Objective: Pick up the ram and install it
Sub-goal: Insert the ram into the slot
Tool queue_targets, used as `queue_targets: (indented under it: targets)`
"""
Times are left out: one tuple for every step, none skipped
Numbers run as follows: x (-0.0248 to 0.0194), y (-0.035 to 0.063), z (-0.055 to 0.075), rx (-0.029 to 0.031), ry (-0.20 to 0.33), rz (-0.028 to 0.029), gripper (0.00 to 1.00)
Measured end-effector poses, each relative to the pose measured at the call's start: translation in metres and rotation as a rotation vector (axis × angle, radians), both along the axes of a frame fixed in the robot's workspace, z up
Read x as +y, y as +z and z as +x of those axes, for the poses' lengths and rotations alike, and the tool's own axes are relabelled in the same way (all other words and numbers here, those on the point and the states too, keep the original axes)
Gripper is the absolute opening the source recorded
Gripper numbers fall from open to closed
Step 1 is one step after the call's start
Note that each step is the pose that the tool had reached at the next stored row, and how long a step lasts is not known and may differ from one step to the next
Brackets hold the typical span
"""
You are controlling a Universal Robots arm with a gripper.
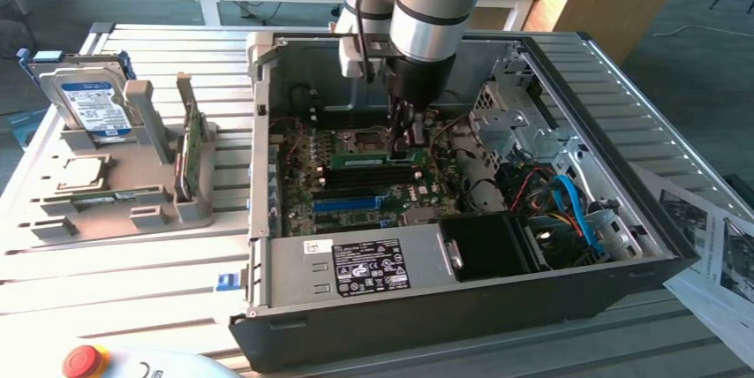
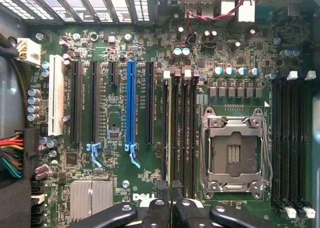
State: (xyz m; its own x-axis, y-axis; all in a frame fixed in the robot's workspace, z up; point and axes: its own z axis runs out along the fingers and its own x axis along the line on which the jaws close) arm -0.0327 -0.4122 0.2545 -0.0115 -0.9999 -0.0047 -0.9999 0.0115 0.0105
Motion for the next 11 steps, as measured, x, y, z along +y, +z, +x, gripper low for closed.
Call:
queue_targets:
  targets:
    - [0.0,-0.0007,0.0,0.0,0.0,0.0,0.12]
    - [0.0,-0.0014,0.0,0.0,0.0,0.0,0.12]
    - [0.0,-0.0021,0.0,0.0,0.0,0.0,0.12]
    - [0.0,-0.0029,0.0,0.0,0.0,0.0,0.12]
    - [0.0,-0.0038,0.0,0.0,0.0,0.0,0.12]
    - [0.0,-0.0045,0.0,0.0,0.0,-0.0001,0.12]
    - [0.0,-0.0052,0.0,0.0,0.0,0.0,0.12]
    - [0.0,-0.0059,0.0,0.0,0.0,0.0,0.12]
    - [0.0,-0.0066,0.0,0.0,0.0,0.0,0.12]
    - [0.0,-0.0072,0.0,0.0,0.0,0.0,0.12]
    - [0.0,-0.0077,0.0,0.0,0.0,0.0001,0.12]
